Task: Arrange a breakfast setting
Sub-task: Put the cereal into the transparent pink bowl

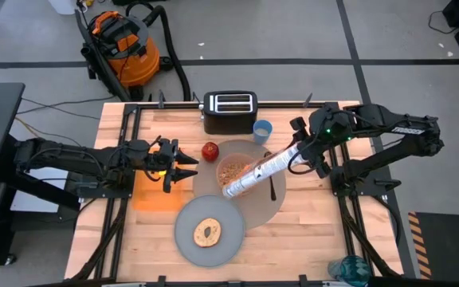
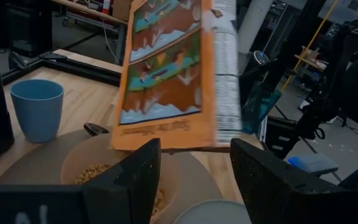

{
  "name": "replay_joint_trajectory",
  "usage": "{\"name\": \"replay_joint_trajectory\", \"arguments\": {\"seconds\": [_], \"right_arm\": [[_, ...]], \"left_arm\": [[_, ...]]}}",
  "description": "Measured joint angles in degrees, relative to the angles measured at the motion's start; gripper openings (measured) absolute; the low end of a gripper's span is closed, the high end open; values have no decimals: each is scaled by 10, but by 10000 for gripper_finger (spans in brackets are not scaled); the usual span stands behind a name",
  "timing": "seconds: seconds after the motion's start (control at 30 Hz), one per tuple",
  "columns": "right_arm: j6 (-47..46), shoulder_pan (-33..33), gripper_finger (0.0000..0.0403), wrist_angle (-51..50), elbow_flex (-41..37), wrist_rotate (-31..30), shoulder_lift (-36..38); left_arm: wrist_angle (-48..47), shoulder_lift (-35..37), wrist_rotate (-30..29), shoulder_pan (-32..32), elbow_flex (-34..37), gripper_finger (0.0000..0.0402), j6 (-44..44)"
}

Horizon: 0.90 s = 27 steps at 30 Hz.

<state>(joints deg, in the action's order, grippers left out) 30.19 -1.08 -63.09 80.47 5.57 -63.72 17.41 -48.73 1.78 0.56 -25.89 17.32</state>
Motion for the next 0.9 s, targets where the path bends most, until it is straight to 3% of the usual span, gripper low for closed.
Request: {"name": "replay_joint_trajectory", "arguments": {"seconds": [0.23,0.5,0.9], "right_arm": [[14,0,205,29,0,-41,-1],[7,0,205,26,0,27,-1],[-21,0,205,-5,-1,-16,18]], "left_arm": [[0,0,0,0,0,201,0],[0,0,0,0,0,201,0],[12,0,0,0,0,201,0]]}}
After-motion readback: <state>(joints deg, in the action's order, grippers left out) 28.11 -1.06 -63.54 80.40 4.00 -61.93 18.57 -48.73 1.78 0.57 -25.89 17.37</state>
